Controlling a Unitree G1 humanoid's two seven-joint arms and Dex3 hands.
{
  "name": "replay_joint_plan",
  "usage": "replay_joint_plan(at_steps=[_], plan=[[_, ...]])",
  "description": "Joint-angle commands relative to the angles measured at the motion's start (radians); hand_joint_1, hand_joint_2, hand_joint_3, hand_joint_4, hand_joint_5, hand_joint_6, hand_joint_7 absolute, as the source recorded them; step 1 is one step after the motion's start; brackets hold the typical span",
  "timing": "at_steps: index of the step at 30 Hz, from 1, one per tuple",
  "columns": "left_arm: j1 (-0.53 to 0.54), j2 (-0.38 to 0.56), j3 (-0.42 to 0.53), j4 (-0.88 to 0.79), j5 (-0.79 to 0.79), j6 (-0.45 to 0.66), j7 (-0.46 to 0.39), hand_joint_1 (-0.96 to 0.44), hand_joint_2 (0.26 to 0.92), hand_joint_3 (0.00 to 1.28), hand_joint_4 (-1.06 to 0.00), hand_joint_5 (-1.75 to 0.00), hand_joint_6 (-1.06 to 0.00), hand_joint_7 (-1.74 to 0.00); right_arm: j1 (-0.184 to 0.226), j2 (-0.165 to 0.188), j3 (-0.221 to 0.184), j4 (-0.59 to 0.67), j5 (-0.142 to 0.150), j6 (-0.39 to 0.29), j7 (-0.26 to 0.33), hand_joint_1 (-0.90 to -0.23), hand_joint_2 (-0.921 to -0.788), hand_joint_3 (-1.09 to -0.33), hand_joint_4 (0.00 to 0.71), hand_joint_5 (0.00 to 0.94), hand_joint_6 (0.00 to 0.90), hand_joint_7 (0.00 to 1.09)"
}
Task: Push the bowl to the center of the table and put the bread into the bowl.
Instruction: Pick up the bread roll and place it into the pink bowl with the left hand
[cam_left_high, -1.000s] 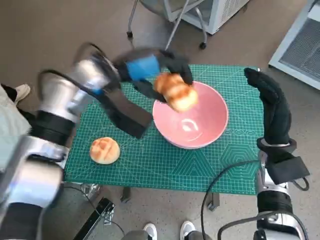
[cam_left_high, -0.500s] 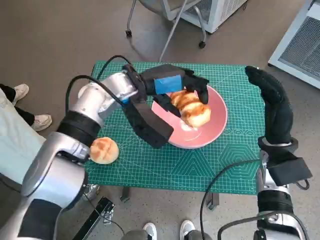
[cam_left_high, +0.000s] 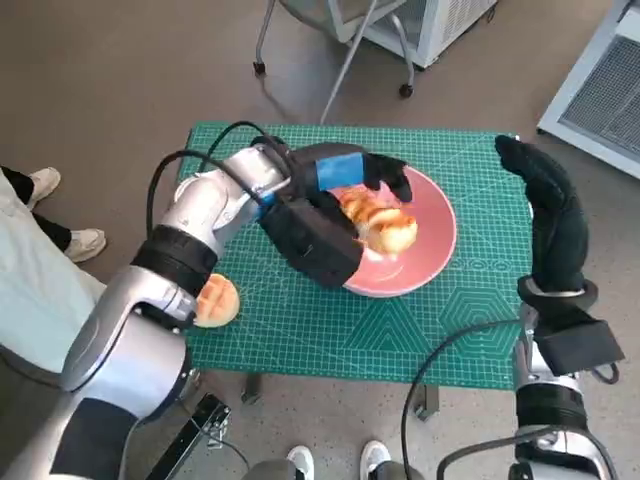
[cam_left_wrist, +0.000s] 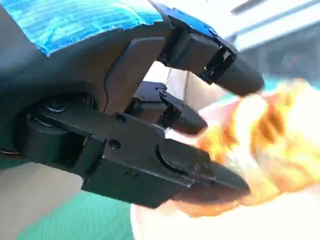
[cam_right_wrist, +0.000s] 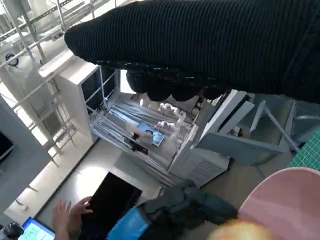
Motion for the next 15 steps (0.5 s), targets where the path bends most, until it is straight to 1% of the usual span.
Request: replay_joint_plan(at_steps=[1, 5, 9, 12, 15], plan=[[0.031, 0.029, 0.021, -0.070, -0.035, -0.005, -0.034, -0.06, 0.827, 0.00, -0.15, -0.03, -0.27, -0.20, 0.024, 0.002, 0.001, -0.003, -0.012, 0.015, -0.010, -0.579, -0.921, -0.736, 0.340, 0.003, 0.076, 0.75], [0.053, 0.051, 0.042, -0.114, -0.061, -0.017, -0.041, -0.07, 0.823, 0.00, -0.20, -0.04, -0.30, -0.20, 0.020, 0.006, 0.002, -0.002, -0.005, 0.021, -0.005, -0.583, -0.921, -0.736, 0.340, 0.003, 0.076, 0.75], [0.062, 0.074, 0.042, -0.173, -0.055, -0.005, -0.061, -0.07, 0.824, 0.00, -0.28, -0.03, -0.35, -0.16, 0.017, 0.010, 0.003, 0.002, 0.001, 0.024, -0.001, -0.583, -0.921, -0.736, 0.340, 0.002, 0.075, 0.75], [0.080, 0.100, 0.057, -0.240, -0.064, 0.007, -0.091, -0.07, 0.824, 0.00, -0.32, -0.03, -0.38, -0.14, 0.017, 0.014, 0.006, 0.001, 0.007, 0.024, 0.005, -0.579, -0.921, -0.736, 0.338, 0.001, 0.075, 0.75], [0.106, 0.131, 0.078, -0.324, -0.074, 0.028, -0.131, -0.06, 0.825, 0.00, -0.33, -0.03, -0.39, -0.14, 0.016, 0.017, 0.009, 0.001, 0.008, 0.023, 0.006, -0.578, -0.921, -0.737, 0.336, 0.001, 0.075, 0.75]])
